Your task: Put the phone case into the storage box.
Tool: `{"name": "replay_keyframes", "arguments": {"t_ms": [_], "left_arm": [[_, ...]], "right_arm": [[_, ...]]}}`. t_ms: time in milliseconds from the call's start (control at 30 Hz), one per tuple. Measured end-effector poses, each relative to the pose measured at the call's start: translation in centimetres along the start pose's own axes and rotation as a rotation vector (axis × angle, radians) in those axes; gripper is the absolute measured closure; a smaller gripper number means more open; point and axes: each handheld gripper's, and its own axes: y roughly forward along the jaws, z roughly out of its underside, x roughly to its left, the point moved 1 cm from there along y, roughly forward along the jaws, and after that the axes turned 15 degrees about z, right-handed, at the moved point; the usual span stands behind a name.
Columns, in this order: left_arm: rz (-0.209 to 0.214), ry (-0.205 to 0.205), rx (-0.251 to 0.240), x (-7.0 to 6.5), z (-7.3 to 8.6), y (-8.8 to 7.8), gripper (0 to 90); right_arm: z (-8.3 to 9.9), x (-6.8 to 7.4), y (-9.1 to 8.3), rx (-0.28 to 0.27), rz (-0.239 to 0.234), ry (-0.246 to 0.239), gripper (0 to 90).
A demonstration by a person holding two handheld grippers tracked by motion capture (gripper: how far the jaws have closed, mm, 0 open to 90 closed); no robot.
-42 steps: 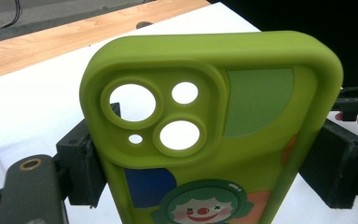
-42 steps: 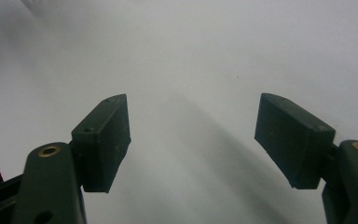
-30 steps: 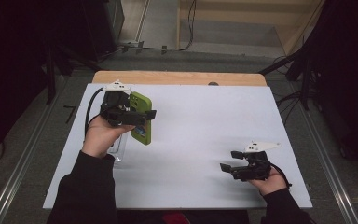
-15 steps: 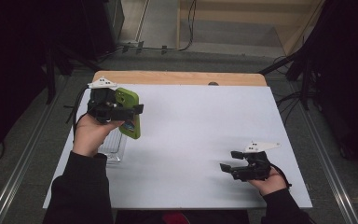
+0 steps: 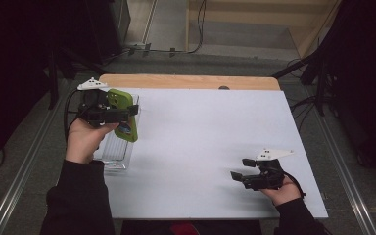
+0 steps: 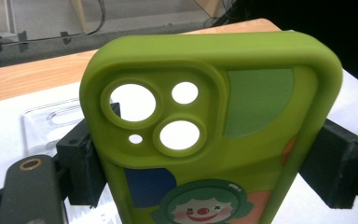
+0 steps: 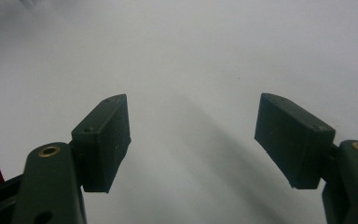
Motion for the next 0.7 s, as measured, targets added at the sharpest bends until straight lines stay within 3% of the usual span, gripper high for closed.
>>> {"name": "replay_keyframes", "arguments": {"t_ms": [267,467,700], "left_arm": [[-0.021,-0.031,-0.028,1.0,0.1,-0.9,15.8],[-0.051,-0.053,-0.031,1.9,0.0,-0.5,15.8],[-0.102,-0.038,-0.009,2.5,-0.6,0.3,15.8]], "right_arm": [[0.0,-0.1,0.0,-0.004,-0.002,0.011,24.8],[-0.1,-0.2,0.0,-0.003,0.006,0.028,24.9],[-0.2,-0.2,0.1,-0.005,0.000,0.028,24.9]]}}
